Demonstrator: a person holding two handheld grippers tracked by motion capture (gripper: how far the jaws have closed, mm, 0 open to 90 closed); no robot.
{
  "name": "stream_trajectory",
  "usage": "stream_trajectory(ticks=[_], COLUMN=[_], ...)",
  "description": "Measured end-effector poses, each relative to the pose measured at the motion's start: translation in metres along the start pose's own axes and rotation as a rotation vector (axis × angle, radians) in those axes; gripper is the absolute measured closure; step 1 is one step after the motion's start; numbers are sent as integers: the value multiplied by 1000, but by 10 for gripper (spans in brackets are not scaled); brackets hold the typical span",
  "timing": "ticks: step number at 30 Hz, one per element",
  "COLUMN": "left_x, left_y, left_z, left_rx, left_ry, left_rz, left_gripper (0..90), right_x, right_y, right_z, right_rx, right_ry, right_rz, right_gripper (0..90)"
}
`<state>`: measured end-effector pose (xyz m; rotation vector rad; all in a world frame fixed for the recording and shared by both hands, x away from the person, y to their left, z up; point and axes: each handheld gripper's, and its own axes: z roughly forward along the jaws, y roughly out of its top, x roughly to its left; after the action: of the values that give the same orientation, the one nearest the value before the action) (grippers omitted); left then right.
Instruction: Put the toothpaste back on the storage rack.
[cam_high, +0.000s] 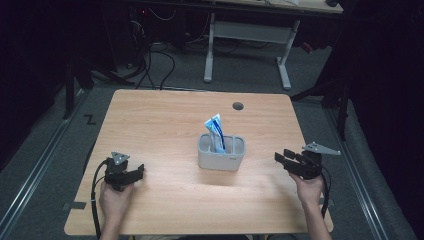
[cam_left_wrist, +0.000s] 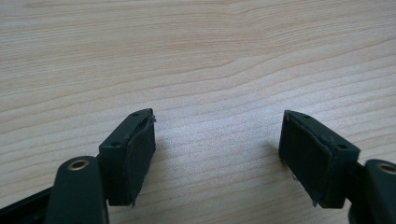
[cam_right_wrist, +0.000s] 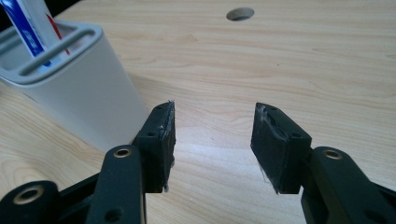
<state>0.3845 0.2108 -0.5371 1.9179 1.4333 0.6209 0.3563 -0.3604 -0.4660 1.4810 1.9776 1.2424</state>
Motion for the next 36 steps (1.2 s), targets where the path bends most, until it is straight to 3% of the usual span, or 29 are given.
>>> stream_trajectory(ticks=[23,36], left_x=[0,0], left_y=[0,0], left_z=[0,0], left_rx=[0,0], left_ry=[0,0], left_rz=[0,0], left_gripper=[276,276], right_x=[-2,5], right_y=[-26,-32], right_z=[26,43], right_rx=[79,118], right_ry=[-48,-71], right_rz=[-15,-62], right_gripper=[489,481])
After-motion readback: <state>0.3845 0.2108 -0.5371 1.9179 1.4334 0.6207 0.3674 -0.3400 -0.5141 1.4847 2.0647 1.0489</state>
